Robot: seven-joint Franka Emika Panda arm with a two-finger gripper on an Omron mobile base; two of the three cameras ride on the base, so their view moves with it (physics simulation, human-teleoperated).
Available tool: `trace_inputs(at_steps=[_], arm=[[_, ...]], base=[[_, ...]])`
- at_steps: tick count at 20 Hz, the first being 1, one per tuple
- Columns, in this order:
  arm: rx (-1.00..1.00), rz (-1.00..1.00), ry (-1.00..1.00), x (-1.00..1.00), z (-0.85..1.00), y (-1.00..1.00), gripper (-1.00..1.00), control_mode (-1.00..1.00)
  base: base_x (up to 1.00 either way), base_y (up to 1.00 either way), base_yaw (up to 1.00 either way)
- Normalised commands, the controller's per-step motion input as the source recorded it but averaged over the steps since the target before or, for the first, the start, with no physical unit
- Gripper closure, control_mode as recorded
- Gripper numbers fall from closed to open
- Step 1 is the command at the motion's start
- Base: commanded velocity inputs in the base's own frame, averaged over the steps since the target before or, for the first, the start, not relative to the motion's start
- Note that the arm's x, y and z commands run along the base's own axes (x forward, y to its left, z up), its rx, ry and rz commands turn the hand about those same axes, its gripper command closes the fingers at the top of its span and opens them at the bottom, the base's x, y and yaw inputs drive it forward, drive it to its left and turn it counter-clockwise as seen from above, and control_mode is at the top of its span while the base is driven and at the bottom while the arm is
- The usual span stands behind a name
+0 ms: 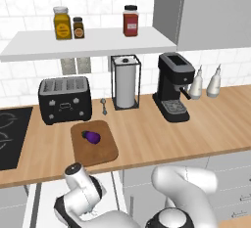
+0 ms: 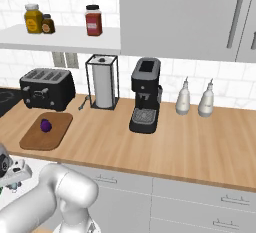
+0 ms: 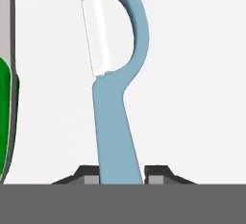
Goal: Place the appropriate cutting tool for cutting the eggplant skin on the cutting board.
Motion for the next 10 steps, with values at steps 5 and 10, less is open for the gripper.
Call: trace_inputs(at_steps=[5, 10], arm=[[0.06, 0.0, 0.0, -0.91, 1.0, -0.07, 1.0, -1.0], [0.0, 0.0, -0.05, -0.89, 1.0, -0.17, 1.0, -1.0]], base=[[0.0, 0.0, 0.0], [0.0, 0.0, 0.0]])
